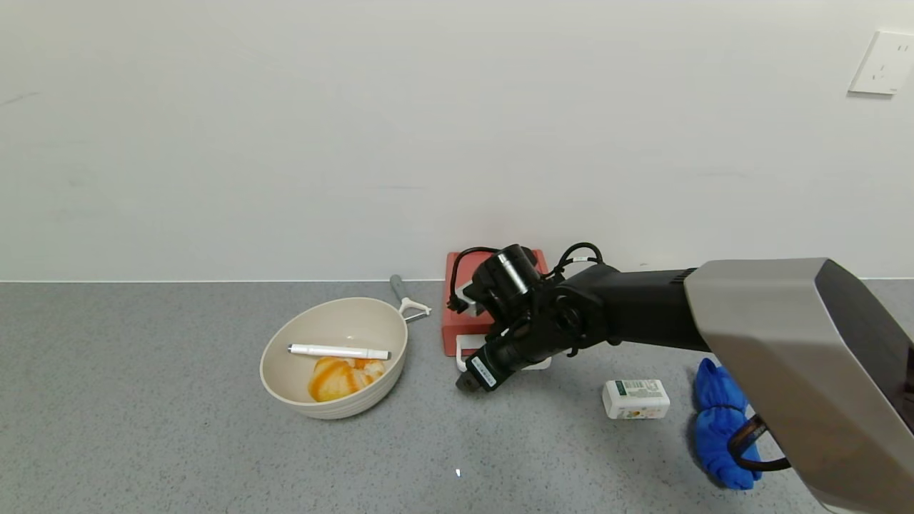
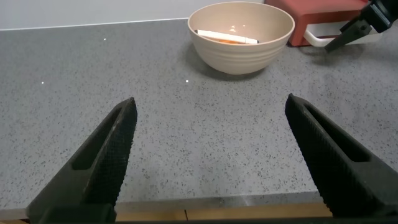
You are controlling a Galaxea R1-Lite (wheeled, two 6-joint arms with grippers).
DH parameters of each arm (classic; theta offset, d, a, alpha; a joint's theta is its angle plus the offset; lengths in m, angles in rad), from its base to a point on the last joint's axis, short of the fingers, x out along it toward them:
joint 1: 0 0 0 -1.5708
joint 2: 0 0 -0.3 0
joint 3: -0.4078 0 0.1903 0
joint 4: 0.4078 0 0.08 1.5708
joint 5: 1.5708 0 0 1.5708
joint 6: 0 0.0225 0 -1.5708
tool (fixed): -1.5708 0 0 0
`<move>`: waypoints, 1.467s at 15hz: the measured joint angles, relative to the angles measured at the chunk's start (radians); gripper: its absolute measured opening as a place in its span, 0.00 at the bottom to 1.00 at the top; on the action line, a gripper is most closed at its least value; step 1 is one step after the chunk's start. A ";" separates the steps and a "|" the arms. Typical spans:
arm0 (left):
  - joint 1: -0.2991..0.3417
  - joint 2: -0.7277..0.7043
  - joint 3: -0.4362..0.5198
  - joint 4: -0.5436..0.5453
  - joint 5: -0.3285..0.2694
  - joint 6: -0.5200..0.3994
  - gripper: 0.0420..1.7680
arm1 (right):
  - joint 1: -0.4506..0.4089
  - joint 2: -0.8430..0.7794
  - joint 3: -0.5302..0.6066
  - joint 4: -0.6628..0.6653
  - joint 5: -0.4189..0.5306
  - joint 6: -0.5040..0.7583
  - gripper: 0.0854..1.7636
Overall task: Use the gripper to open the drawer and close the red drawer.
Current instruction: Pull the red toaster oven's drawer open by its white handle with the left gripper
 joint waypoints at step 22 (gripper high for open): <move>0.000 0.000 0.000 0.000 0.000 0.000 0.97 | 0.029 0.014 0.004 0.115 0.007 0.237 0.97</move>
